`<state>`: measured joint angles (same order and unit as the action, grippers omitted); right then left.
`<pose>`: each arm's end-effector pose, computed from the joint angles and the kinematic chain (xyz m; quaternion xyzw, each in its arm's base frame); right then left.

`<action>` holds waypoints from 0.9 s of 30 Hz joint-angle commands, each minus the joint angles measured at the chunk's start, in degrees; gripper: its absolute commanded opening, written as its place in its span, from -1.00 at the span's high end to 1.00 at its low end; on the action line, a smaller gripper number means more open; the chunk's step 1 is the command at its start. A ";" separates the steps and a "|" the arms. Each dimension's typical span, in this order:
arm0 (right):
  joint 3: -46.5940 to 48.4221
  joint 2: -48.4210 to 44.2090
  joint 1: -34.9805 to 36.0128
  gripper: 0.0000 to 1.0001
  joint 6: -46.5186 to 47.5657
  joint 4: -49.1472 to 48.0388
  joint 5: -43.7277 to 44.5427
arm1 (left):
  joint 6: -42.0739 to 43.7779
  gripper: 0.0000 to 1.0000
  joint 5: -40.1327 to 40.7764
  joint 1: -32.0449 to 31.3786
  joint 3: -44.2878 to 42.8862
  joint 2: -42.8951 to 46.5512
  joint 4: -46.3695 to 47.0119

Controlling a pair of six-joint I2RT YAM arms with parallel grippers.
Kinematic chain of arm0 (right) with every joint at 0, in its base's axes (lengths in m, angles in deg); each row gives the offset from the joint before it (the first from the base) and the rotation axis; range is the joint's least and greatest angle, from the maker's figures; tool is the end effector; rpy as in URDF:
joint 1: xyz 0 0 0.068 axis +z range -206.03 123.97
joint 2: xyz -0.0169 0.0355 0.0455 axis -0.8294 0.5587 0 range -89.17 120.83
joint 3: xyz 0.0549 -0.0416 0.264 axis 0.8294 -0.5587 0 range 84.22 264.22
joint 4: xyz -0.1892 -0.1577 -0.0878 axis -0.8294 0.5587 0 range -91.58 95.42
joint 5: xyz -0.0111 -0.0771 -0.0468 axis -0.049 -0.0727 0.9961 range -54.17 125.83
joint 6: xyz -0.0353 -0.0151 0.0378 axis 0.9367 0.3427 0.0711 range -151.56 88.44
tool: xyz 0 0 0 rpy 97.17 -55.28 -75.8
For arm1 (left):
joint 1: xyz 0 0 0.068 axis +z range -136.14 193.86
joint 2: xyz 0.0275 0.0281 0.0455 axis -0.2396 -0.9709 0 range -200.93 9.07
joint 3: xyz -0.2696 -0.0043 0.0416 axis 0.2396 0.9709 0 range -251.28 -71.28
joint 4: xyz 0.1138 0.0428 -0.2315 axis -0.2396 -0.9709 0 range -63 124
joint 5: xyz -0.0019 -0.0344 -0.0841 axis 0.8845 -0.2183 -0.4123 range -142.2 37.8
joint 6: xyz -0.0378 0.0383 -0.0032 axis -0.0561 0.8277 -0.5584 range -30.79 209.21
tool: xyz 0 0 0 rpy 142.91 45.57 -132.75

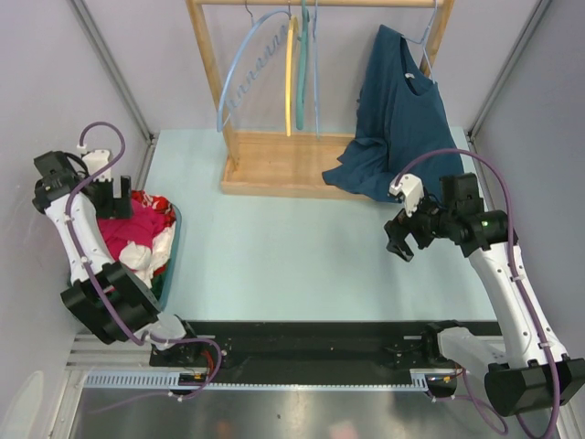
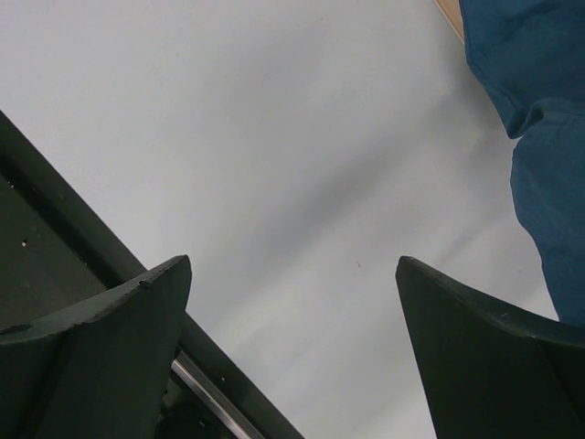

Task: Place the t-shirt on the hanger
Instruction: Pick up the T-shirt and place it in the bin.

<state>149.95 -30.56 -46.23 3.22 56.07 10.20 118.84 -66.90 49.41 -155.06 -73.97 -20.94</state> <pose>0.1802 0.0468 0.3469 -0.4175 0.8208 0.1326 0.3666 0.2458 0.1646 0.3508 -0.0095 0.9446 0.0616 0.3224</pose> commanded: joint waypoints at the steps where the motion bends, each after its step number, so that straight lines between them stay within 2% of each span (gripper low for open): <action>1: 2.47 -0.25 0.30 -0.99 0.90 -0.17 0.84 | 2.63 -0.99 1.08 0.66 2.30 -0.19 2.90; 4: 2.47 -0.16 0.22 -0.99 0.90 -0.17 0.76 | 2.63 -0.97 0.90 0.66 4.68 -0.36 3.70; 6: 2.64 -0.16 0.30 -0.99 0.90 -0.26 1.02 | 3.15 -0.73 -0.59 0.66 5.56 -0.45 3.09; 7: 2.82 -0.16 0.30 -0.99 0.90 -0.26 1.02 | 3.16 -0.52 -1.03 0.66 5.65 -0.80 2.82; 10: 3.17 0.01 0.39 -0.99 0.90 -0.43 0.93 | 2.28 -0.24 -1.56 0.66 5.83 -1.15 2.12; 12: 3.26 0.01 0.39 -0.99 0.81 -0.43 0.93 | 1.93 0.05 -2.61 0.84 5.39 -1.59 1.42; 13: 3.35 -0.16 0.57 -0.99 0.72 -0.43 1.02 | 1.84 0.27 -2.96 0.92 5.13 -1.68 1.15; 15: 3.26 -0.25 0.57 -1.00 0.90 -0.52 1.11 | 1.93 0.49 -3.93 1.01 3.99 -1.59 0.27; 16: 3.17 -0.51 0.57 -0.99 0.90 -0.61 1.28 | 1.84 0.72 -4.02 1.01 3.64 -1.42 0.10; 18: 3.08 -0.60 0.57 -0.99 0.81 -0.69 1.28 | 1.75 0.99 -4.28 1.01 2.23 -0.63 -0.26; 22: 2.91 -0.87 0.66 -0.99 0.81 -0.61 1.28 | 0.61 0.99 -2.88 1.01 1.00 1.22 1.15; 24: 2.82 -0.95 0.66 -0.99 0.99 -0.52 1.11 | 0.61 0.92 -2.27 0.92 0.47 0.52 0.80; 25: 2.82 -0.95 0.57 -0.99 0.99 -0.61 1.19 | 0.61 0.99 -2.18 0.92 0.03 0.26 0.01; 27: 3.08 -0.87 0.83 -0.99 1.07 -0.69 1.37 | 0.70 0.99 -2.18 1.10 0.03 1.12 0.44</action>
<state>150.69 -30.61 -45.97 3.68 56.02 11.19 120.15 -69.24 49.74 -152.18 -75.04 -20.85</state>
